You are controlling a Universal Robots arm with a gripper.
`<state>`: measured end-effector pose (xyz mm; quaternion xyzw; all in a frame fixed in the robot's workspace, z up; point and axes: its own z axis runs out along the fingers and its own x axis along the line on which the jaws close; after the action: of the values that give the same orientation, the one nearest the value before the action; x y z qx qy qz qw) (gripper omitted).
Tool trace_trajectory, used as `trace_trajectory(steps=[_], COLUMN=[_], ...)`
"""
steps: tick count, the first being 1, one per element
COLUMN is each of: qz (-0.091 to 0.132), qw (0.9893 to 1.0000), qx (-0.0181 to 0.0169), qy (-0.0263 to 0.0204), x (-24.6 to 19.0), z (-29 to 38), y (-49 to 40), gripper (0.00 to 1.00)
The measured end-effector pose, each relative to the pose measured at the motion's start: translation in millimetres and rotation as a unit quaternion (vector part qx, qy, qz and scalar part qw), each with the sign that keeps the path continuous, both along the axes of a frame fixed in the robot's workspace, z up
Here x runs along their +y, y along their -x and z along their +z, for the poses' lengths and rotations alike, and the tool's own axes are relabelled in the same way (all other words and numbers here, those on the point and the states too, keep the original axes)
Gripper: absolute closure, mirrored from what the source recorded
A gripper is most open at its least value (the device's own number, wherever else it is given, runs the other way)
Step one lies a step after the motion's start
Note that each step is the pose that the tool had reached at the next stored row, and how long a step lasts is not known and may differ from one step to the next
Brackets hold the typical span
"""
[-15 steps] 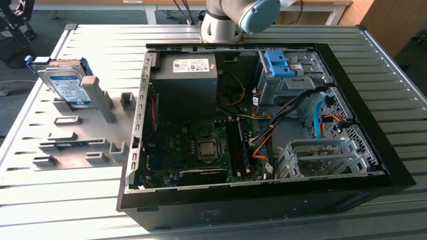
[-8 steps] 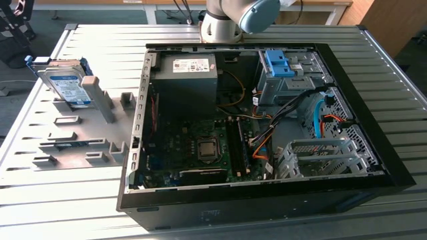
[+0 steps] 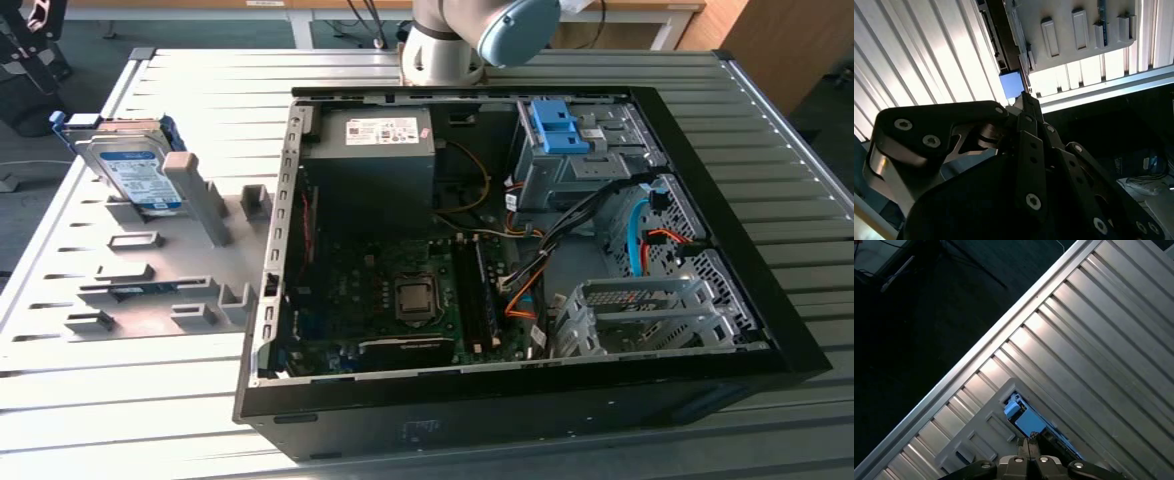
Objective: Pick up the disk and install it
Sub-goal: 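Pick up the disk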
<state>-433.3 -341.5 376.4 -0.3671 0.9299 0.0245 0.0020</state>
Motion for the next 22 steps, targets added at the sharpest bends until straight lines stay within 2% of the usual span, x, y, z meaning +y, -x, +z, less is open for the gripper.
trace_trajectory(steps=[6,9,11,14,17,22], qz=[0.025,0.047,0.065,0.092,0.119,0.164], qw=[0.9997,0.9989,0.9979,0.9957,0.9929,0.9864], qx=[0.0000,0.0000,0.0000,0.0000,0.0001,0.0000], qy=[0.0000,0.0000,0.0000,0.0000,0.0000,0.0000], x=[0.0,0.0,0.0,0.0,0.0,0.0], z=[0.0,-0.2,-0.4,-1.1,-1.9,-2.7], y=[0.0,0.0,0.0,0.0,0.0,0.0], gripper=[0.89,0.89,0.89,0.89,0.89,0.89])
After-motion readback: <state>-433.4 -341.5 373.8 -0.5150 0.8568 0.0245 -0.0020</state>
